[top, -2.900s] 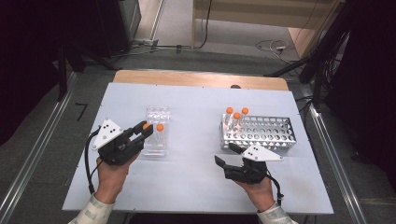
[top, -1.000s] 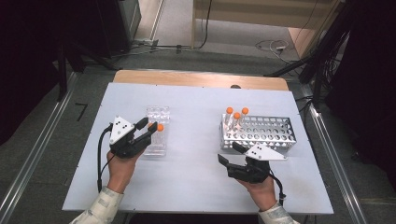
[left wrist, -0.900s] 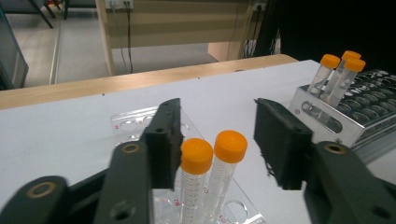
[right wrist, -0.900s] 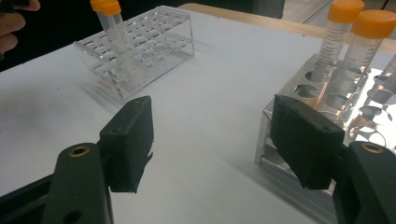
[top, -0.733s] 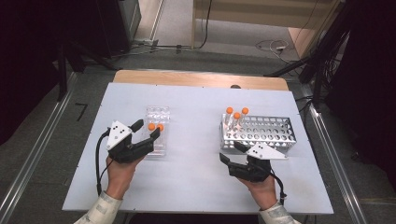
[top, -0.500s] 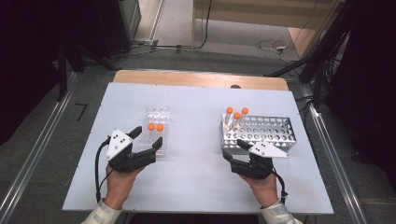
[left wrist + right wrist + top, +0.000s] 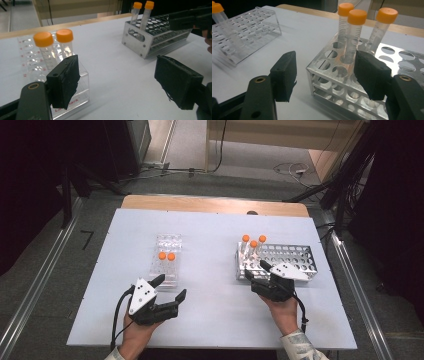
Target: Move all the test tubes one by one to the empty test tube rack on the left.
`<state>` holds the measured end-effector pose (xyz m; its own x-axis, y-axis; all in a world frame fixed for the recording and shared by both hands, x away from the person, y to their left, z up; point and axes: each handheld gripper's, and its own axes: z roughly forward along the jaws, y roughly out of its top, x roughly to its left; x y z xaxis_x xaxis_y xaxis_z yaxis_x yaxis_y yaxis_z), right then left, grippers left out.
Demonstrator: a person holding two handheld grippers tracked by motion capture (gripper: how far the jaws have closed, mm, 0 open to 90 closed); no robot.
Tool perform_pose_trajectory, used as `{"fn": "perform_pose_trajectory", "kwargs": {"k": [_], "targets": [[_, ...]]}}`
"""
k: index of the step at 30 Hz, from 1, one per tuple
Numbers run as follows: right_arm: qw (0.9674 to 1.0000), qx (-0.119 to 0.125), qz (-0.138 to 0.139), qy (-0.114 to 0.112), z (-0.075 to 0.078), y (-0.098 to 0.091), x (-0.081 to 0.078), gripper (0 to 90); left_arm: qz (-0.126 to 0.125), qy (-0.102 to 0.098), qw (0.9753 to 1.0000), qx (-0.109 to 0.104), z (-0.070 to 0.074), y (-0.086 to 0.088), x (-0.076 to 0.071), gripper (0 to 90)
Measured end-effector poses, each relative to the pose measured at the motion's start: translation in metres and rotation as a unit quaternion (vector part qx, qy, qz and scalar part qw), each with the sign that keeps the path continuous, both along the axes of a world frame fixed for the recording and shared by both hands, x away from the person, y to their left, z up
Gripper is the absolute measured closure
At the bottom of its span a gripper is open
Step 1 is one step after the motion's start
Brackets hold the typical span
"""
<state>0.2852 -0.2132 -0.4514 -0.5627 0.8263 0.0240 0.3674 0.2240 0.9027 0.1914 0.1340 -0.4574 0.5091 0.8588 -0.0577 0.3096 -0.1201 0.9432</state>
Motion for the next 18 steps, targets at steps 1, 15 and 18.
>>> {"fn": "perform_pose_trajectory", "kwargs": {"k": [1, 15, 18], "targets": [[1.0000, -0.001, -0.003, 0.001, 0.000, 0.000, 0.002, 33.4, -0.002, 0.003, 1.0000, 0.002, -0.002, -0.002, 0.000, 20.0], [0.9993, -0.013, -0.034, -0.006, -0.006, 0.004, 0.031, 49.7, -0.016, 0.012, 0.9997, 0.017, -0.012, -0.012, 0.000, 19.9], [0.9990, -0.014, -0.042, -0.008, -0.006, 0.006, 0.038, 53.0, -0.016, 0.012, 0.9996, 0.017, -0.012, -0.012, -0.001, 20.0]]}}
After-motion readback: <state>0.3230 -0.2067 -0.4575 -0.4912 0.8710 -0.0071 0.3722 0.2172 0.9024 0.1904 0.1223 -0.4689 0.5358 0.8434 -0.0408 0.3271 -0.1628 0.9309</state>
